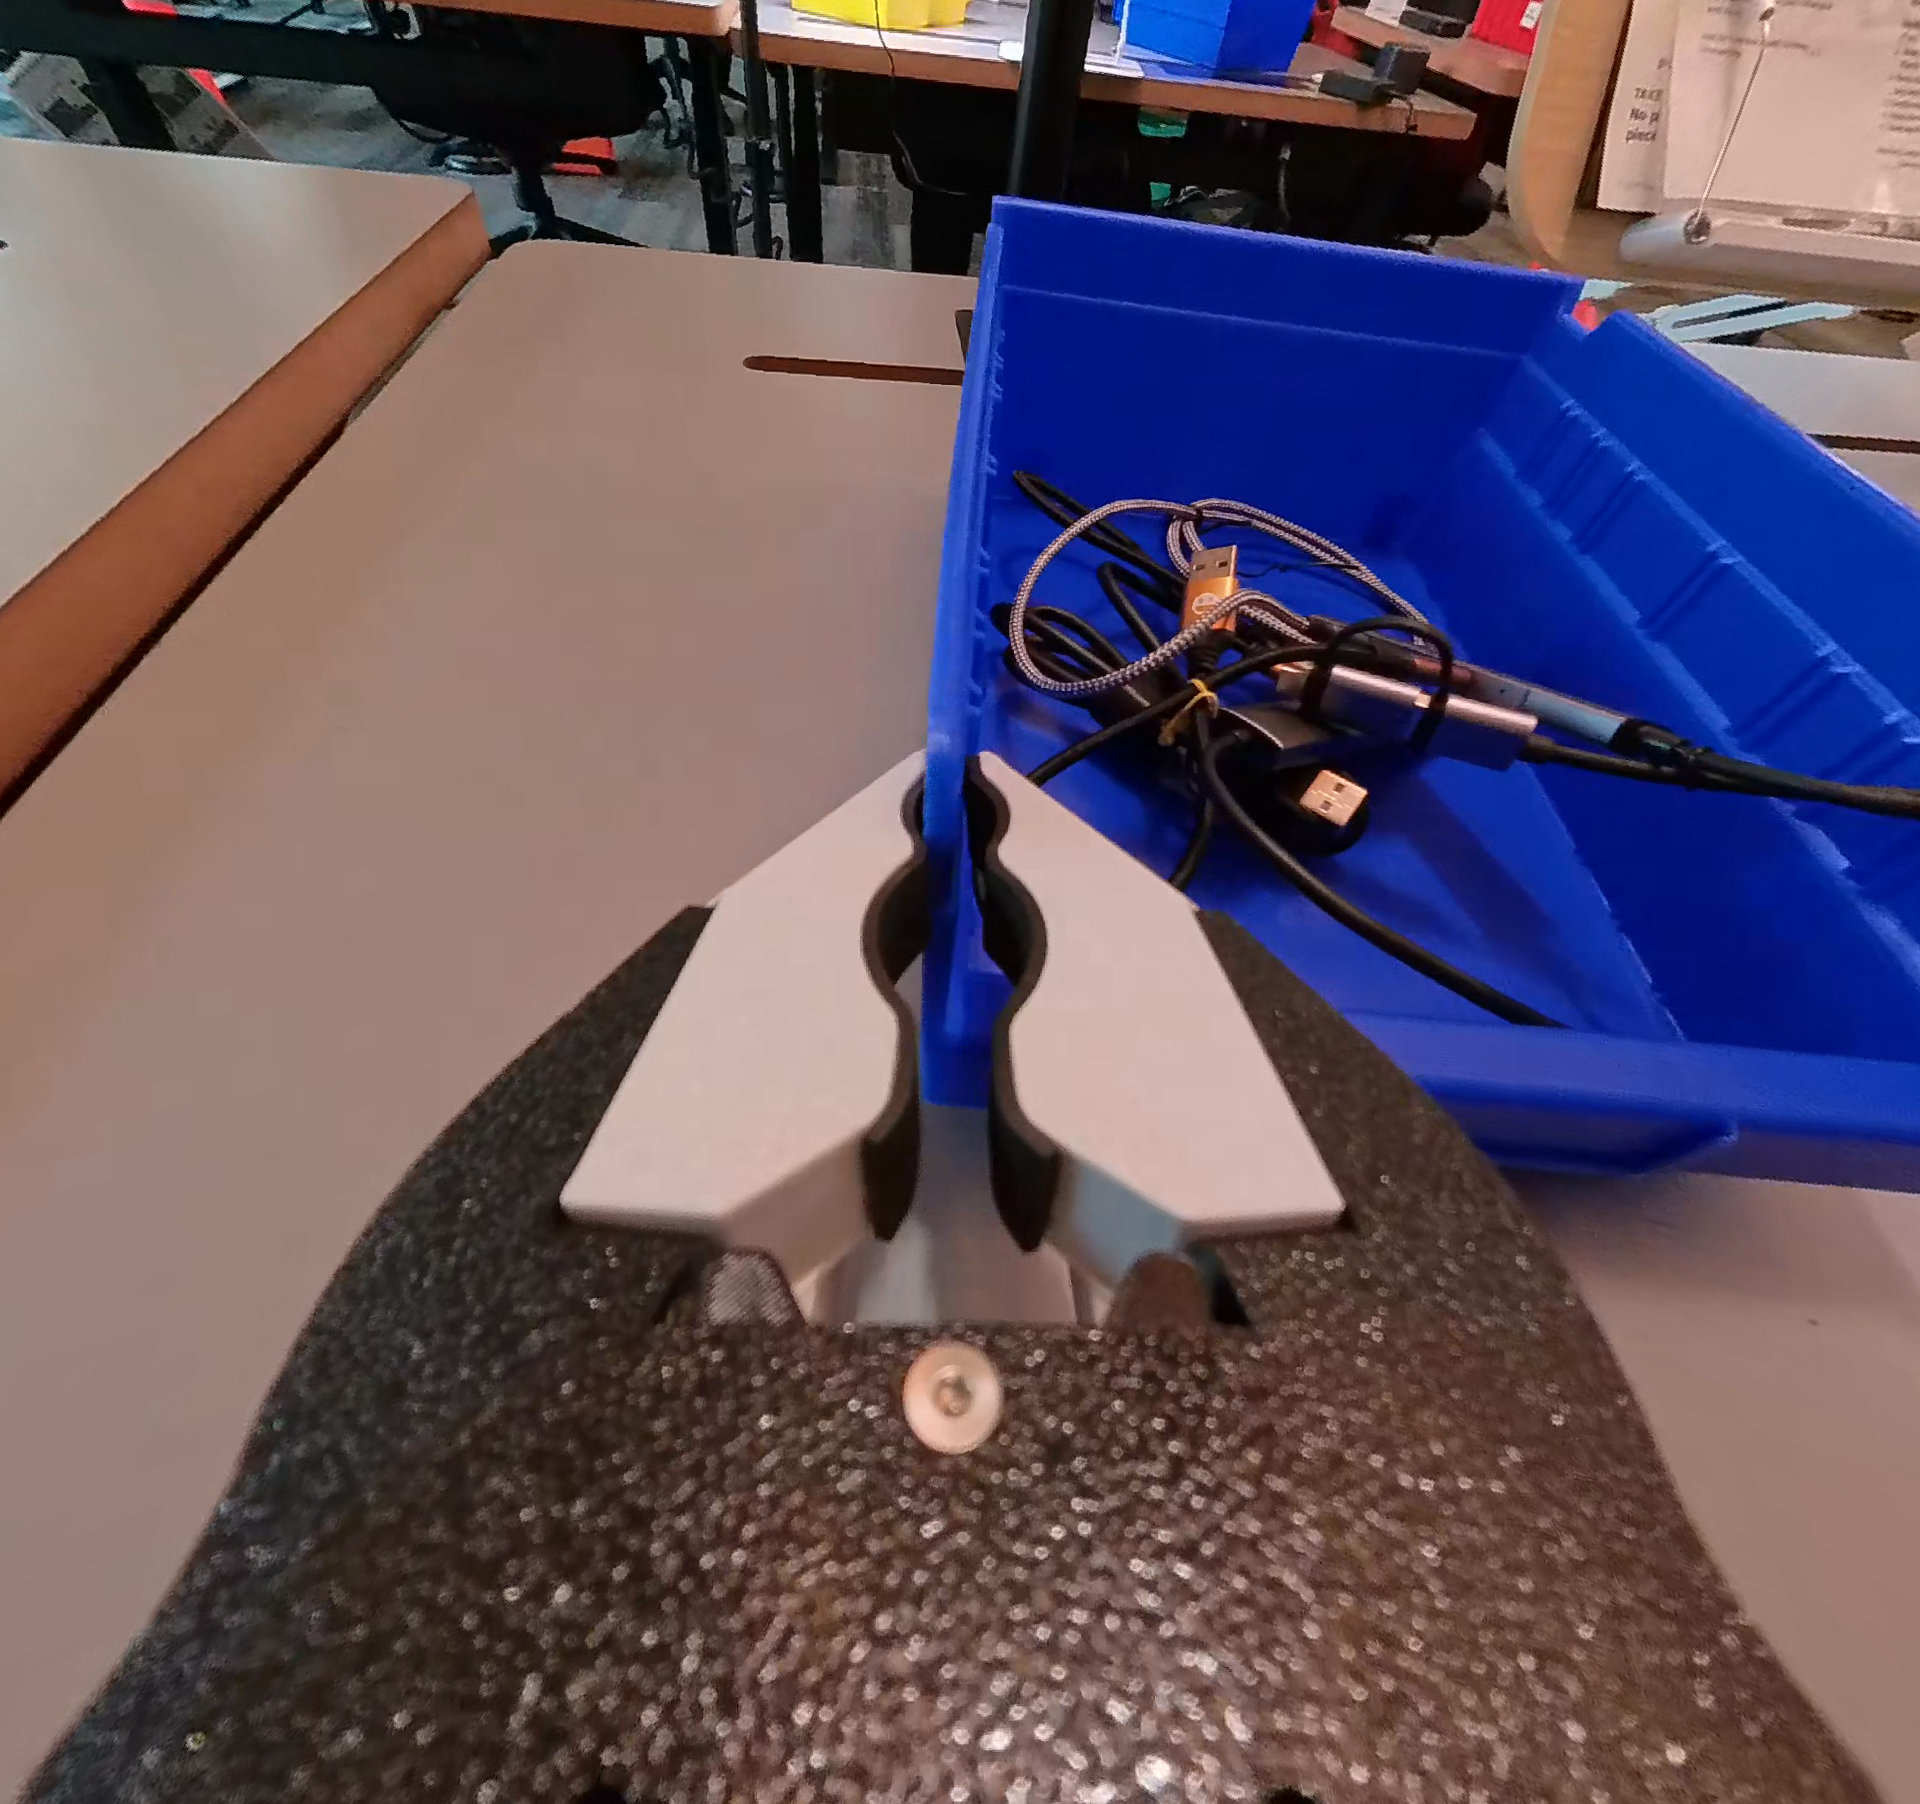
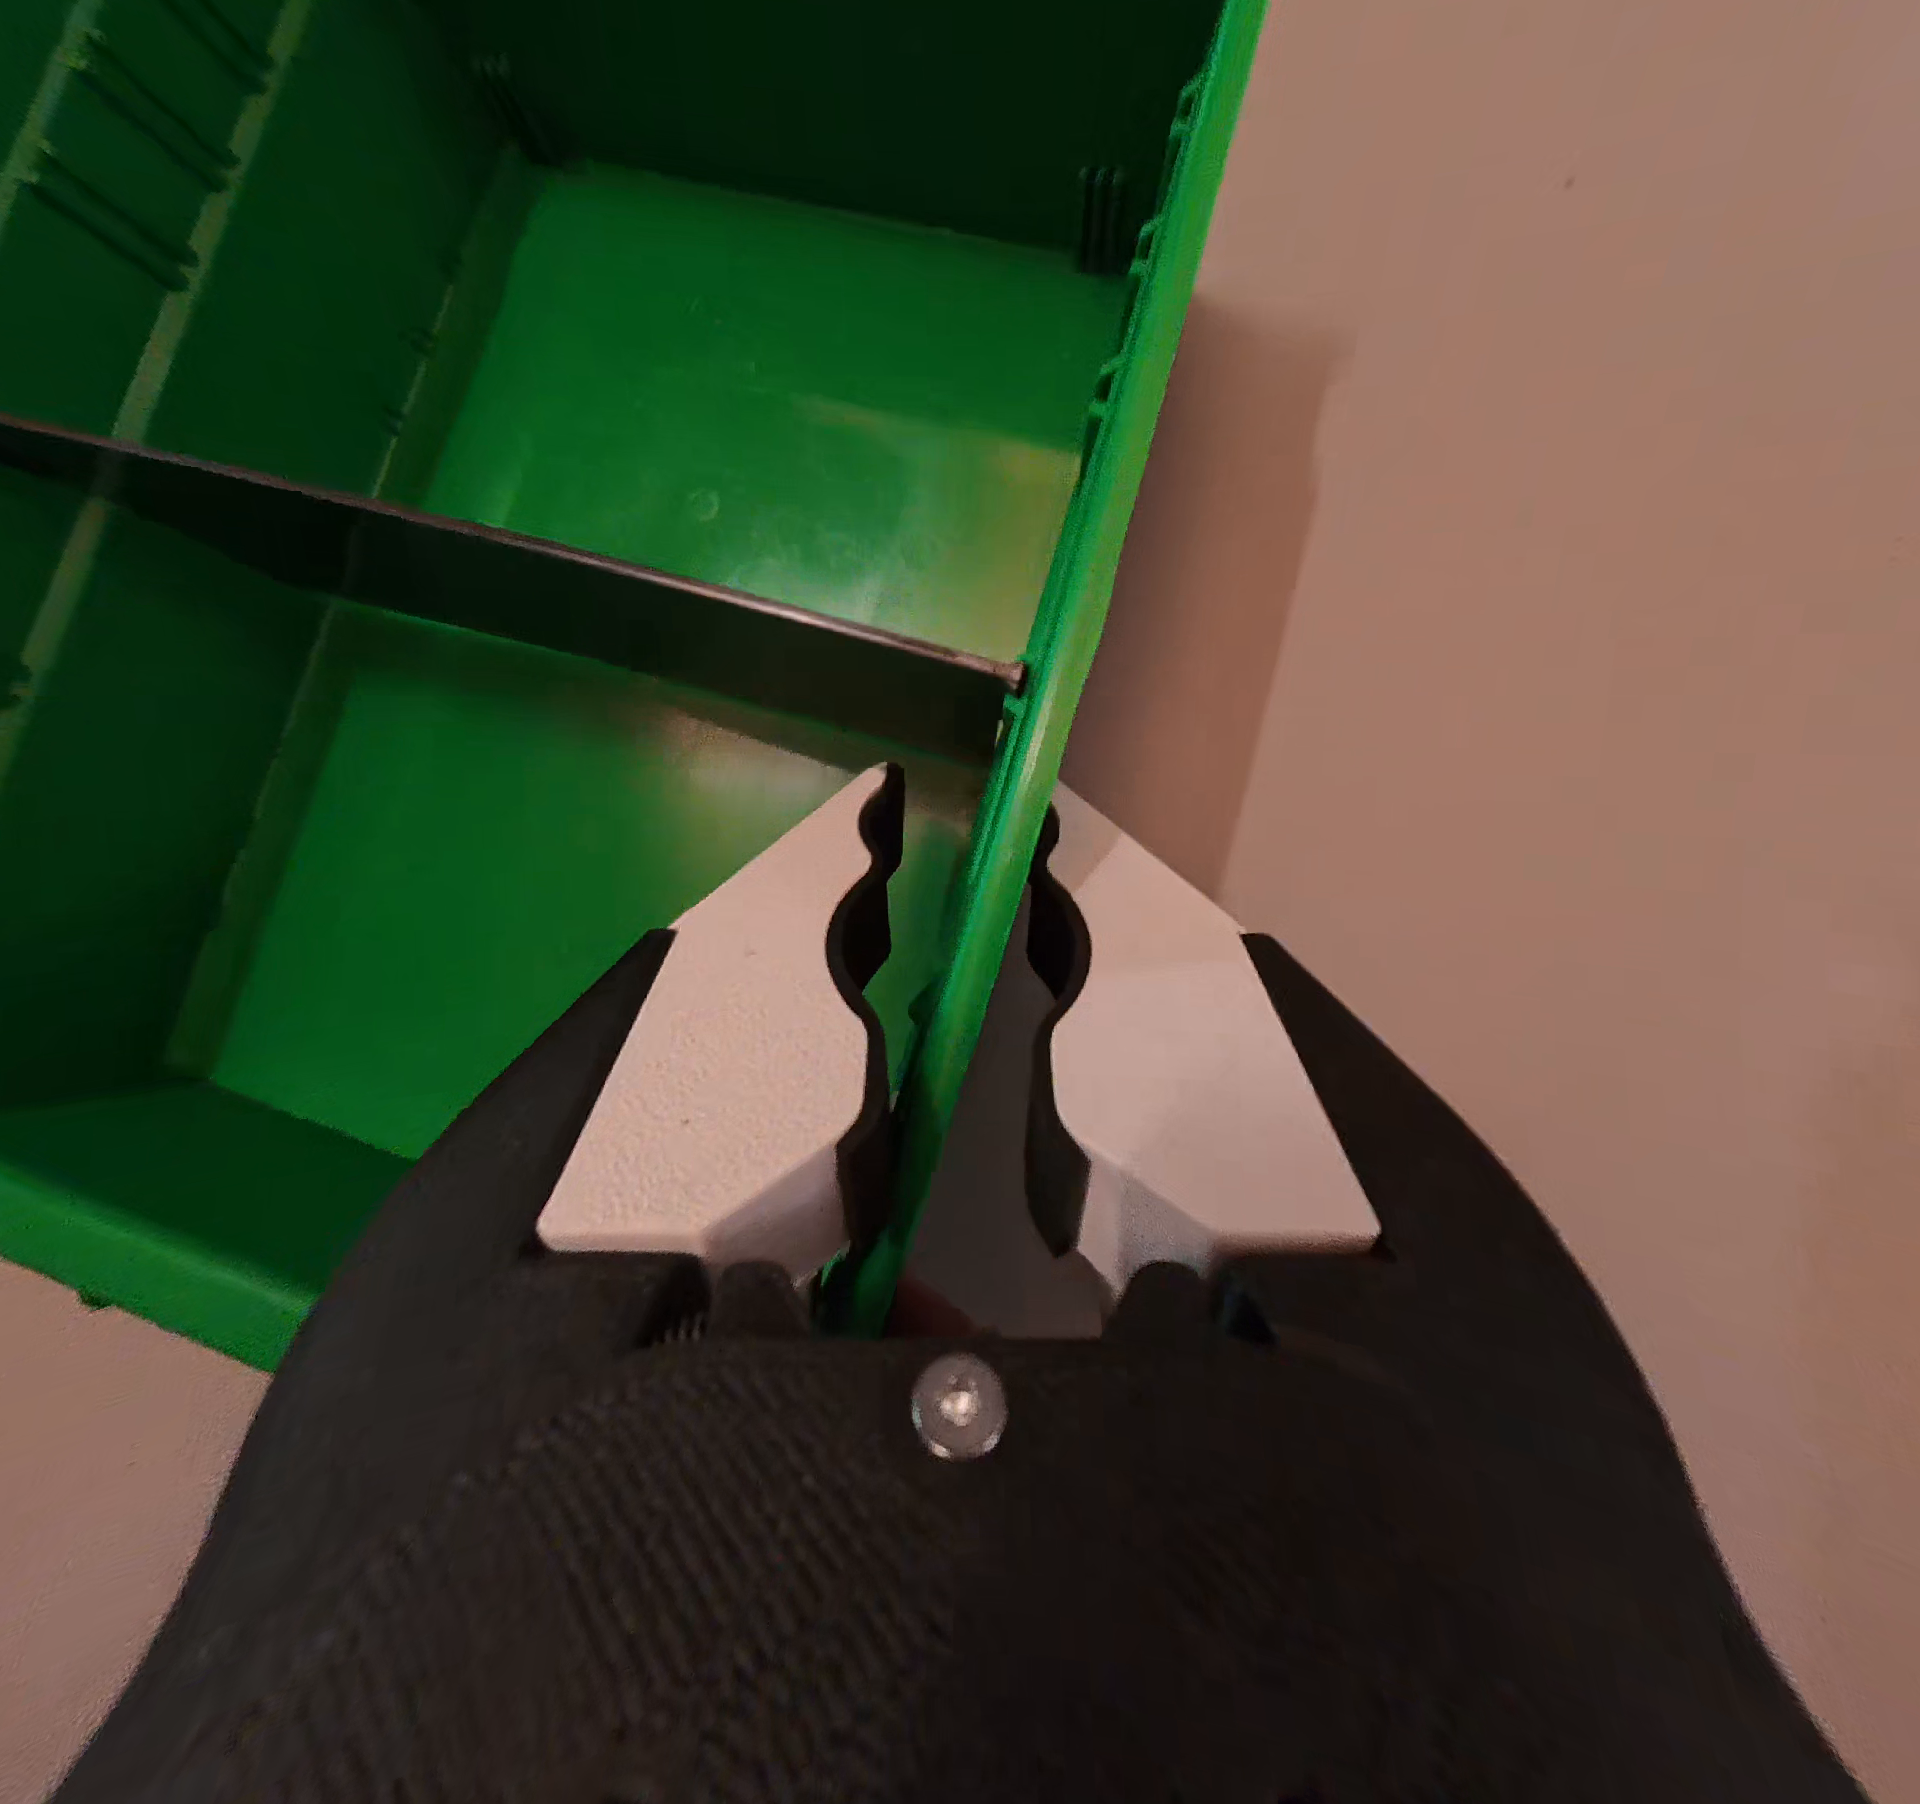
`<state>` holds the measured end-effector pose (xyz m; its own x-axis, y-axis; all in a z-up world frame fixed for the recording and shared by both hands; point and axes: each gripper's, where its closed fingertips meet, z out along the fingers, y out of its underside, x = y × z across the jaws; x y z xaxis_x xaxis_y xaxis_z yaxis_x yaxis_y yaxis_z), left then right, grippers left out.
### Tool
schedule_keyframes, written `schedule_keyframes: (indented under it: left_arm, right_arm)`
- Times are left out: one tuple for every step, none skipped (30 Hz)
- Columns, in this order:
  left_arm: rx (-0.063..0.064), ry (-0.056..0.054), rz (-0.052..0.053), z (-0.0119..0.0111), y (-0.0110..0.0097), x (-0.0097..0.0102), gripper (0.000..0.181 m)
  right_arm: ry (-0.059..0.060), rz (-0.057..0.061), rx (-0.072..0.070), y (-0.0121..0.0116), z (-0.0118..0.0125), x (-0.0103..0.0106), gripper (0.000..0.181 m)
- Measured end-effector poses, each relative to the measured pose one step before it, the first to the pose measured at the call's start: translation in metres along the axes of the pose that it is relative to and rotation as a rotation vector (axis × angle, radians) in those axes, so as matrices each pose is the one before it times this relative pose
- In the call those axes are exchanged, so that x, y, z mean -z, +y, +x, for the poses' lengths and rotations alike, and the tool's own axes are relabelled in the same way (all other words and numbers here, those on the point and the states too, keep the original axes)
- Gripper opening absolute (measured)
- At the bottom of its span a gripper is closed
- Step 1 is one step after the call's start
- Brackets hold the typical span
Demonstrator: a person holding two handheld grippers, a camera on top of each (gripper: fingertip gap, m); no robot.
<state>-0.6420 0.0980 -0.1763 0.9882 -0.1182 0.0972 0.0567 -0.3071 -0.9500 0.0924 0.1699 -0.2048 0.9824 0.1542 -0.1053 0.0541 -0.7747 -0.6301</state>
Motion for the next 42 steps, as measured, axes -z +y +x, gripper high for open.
schedule_keyframes:
  left_arm:
    - [-0.0063, -0.0054, 0.0014, 0.00006, -0.00007, 0.00024, 0.001]
    - [-0.0078, -0.0073, 0.0042, -0.00002, -0.00045, 0.00074, 0.001]
    - [-0.0110, -0.0145, 0.0158, -0.00103, -0.00222, 0.00157, 0.004]
    - [-0.0132, -0.0179, 0.0309, -0.00163, -0.00495, 0.00273, 0.012]
    - [-0.0146, -0.0127, 0.0327, -0.00118, -0.00685, 0.00332, 0.018]
    - [-0.0109, -0.0166, 0.0219, -0.00210, -0.00701, 0.00376, 0.024]
    - [-0.0041, -0.0257, 0.0069, -0.00336, -0.00655, 0.00424, 0.030]
    - [-0.0015, -0.0220, -0.0009, -0.00220, -0.00690, 0.00479, 0.035]
    - [0.0012, -0.0051, 0.0031, 0.00145, -0.00801, 0.00479, 0.038]
    - [0.0042, 0.0195, 0.0082, 0.00699, -0.00868, 0.00422, 0.040]
    - [0.0031, 0.0408, 0.0092, 0.01228, -0.00832, 0.00301, 0.040]
    - [-0.0076, 0.0494, 0.0039, 0.01574, -0.00651, 0.00108, 0.043]
    - [-0.0296, 0.0607, -0.0049, 0.01916, -0.00352, -0.00132, 0.045]
    - [-0.0484, 0.0747, -0.0178, 0.02219, 0.00038, -0.00356, 0.047]
    - [-0.0579, 0.0715, -0.0349, 0.02165, 0.00436, -0.00581, 0.051]
    - [-0.0691, 0.0427, -0.0530, 0.01672, 0.00777, -0.00751, 0.052]
    - [-0.0786, 0.0055, -0.0542, 0.01066, 0.00866, -0.00786, 0.054]
    - [-0.0872, -0.0059, -0.0453, 0.00887, 0.00753, -0.00718, 0.057]
    - [-0.0933, 0.0019, -0.0369, 0.00963, 0.00520, -0.00564, 0.058]
    - [-0.1013, -0.0080, -0.0228, 0.00702, 0.00142, -0.00436, 0.058]
    - [-0.1133, -0.0227, -0.0193, 0.00309, -0.00079, -0.00356, 0.059]
    - [-0.1294, -0.0226, -0.0201, 0.00066, -0.00179, -0.00305, 0.059]
    - [-0.1417, -0.0268, -0.0174, -0.00270, -0.00180, -0.00201, 0.059]
    - [-0.1308, -0.0404, -0.0075, -0.00679, -0.00254, -0.00153, 0.059]
    - [-0.1045, -0.0360, 0.0052, -0.00740, -0.00375, -0.00197, 0.058]
    - [-0.0816, 0.0030, 0.0085, -0.00175, -0.00379, -0.00305, 0.058]
    - [-0.0634, 0.0293, 0.0070, 0.00267, -0.00335, -0.00380, 0.058]
    - [-0.0472, 0.0371, 0.0067, 0.00512, -0.00362, -0.00441, 0.059]
    - [-0.0426, 0.0359, 0.0060, 0.00581, -0.00279, -0.00523, 0.060]
    - [-0.0512, 0.0447, -0.0041, 0.00863, 0.00026, -0.00588, 0.059]
    - [-0.0580, 0.0439, -0.0223, 0.00937, 0.00325, -0.00628, 0.058]
    - [-0.0547, 0.0068, -0.0346, 0.00369, 0.00482, -0.00623, 0.058]
    - [-0.0413, -0.0490, -0.0330, -0.00437, 0.00424, -0.00588, 0.051]
    - [-0.0429, -0.0463, -0.0332, -0.00351, 0.00425, -0.00491, 0.040]
    - [-0.0351, -0.0412, -0.0213, -0.00293, 0.00207, -0.00351, 0.025]
    - [-0.0086, -0.0336, 0.0018, -0.00261, -0.00122, -0.00109, 0.012]
    - [0.0103, -0.0207, 0.0043, -0.00179, -0.00048, -0.00018, 0.011]
    - [0.0256, -0.0021, 0.0054, 0.00050, 0.00017, 0.00057, 0.010]
    - [0.0298, -0.0230, 0.0075, -0.00263, 0.00087, 0.00164, 0.009]
    - [0.0193, -0.0415, 0.0194, -0.00570, -0.00028, 0.00331, 0.009]
    - [0.0008, -0.0563, 0.0141, -0.00873, 0.00019, 0.00488, 0.009]
    - [-0.0056, -0.0636, 0.0005, -0.01142, 0.00149, 0.00525, 0.009]
  right_arm:
    - [0.0184, 0.0285, -0.0004, -0.00589, 0.00208, 0.00181, 0.025]
    - [0.0305, 0.0394, -0.0055, -0.00859, 0.00354, 0.00375, 0.036]
    - [0.0436, 0.0514, 0.0022, -0.01121, 0.00484, 0.00580, 0.047]
    - [0.0547, 0.0468, 0.0235, -0.01065, 0.00539, 0.00722, 0.069]
    - [0.0657, 0.0423, 0.0408, -0.01053, 0.00501, 0.00823, 0.079]
    - [0.0488, 0.0314, 0.0542, -0.00893, 0.00045, 0.00932, 0.087]
    - [0.0259, 0.0238, 0.0679, -0.00822, -0.00478, 0.01069, 0.103]
    - [0.0159, 0.0230, 0.0741, -0.00775, -0.00816, 0.01246, 0.113]
    - [0.0127, 0.0382, 0.0726, -0.00939, -0.01044, 0.01390, 0.114]
    - [-0.0055, 0.0554, 0.0625, -0.01099, -0.01472, 0.01422, 0.113]
    - [-0.0303, 0.0628, 0.0459, -0.01171, -0.01969, 0.01285, 0.112]
    - [-0.0575, 0.0554, 0.0325, -0.01058, -0.02474, 0.01038, 0.110]
    - [-0.0619, 0.0512, 0.0197, -0.00959, -0.02619, 0.00708, 0.109]
    - [-0.0544, 0.0470, 0.0127, -0.00879, -0.02501, 0.00381, 0.108]
    - [-0.0500, 0.0375, 0.0202, -0.00667, -0.02353, 0.00095, 0.107]
    - [-0.0403, 0.0282, 0.0219, -0.00495, -0.02068, -0.00065, 0.105]
    - [-0.0217, 0.0285, 0.0144, -0.00448, -0.01562, -0.00153, 0.103]
    - [-0.0196, 0.0228, 0.0141, -0.00260, -0.01267, -0.00156, 0.099]
    - [-0.0190, 0.0155, 0.0227, -0.00086, -0.00926, -0.00132, 0.096]
    - [-0.0135, 0.0044, 0.0311, -0.00028, -0.00418, -0.00176, 0.090]
    - [-0.0024, -0.0235, 0.0225, 0.00292, 0.00063, -0.00060, 0.091]
    - [0.0100, -0.0284, 0.0150, 0.00494, 0.00333, 0.00182, 0.093]
    - [0.0079, -0.0119, 0.0139, 0.00429, 0.00307, 0.00298, 0.092]
    - [0.0044, 0.0048, 0.0062, 0.00243, 0.00218, 0.00265, 0.092]
    - [-0.0018, 0.0096, 0.0001, 0.00107, 0.00064, 0.00177, 0.091]
    - [-0.0180, 0.0021, -0.0014, 0.00097, -0.00194, 0.00160, 0.091]
    - [-0.0177, -0.0002, -0.0002, 0.00008, -0.00187, 0.00197, 0.090]
    - [-0.0046, 0.0032, 0.0046, -0.00098, -0.00015, 0.00234, 0.090]
    - [0.0052, 0.0040, 0.0085, -0.00148, 0.00104, 0.00237, 0.090]
    - [0.0009, -0.0001, 0.0086, -0.00074, 0.00023, 0.00201, 0.090]
    - [-0.0048, -0.0026, 0.0063, -0.00013, -0.00106, 0.00159, 0.089]
    - [-0.0031, -0.0002, 0.0055, -0.00002, -0.00101, 0.00118, 0.089]
    - [-0.0022, 0.0014, 0.0022, -0.00020, -0.00101, 0.00077, 0.088]
    - [-0.0065, 0.0018, -0.0037, -0.00058, -0.00152, 0.00074, 0.087]
    - [-0.0094, 0.0053, -0.0076, -0.00145, -0.00207, 0.00061, 0.087]
    - [-0.0097, 0.0107, -0.0078, -0.00269, -0.00243, 0.00043, 0.086]
    - [-0.0133, 0.0138, -0.0078, -0.00346, -0.00322, 0.00015, 0.086]
    - [-0.0155, 0.0150, -0.0065, -0.00351, -0.00374, -0.00016, 0.085]
    - [-0.0130, 0.0133, -0.0045, -0.00309, -0.00335, -0.00066, 0.084]
    - [-0.0107, 0.0076, -0.0025, -0.00179, -0.00292, -0.00109, 0.083]
    - [-0.0102, 0.0021, -0.0022, -0.00069, -0.00262, -0.00134, 0.083]
    - [-0.0077, 0.0009, -0.0051, -0.00049, -0.00210, -0.00137, 0.082]
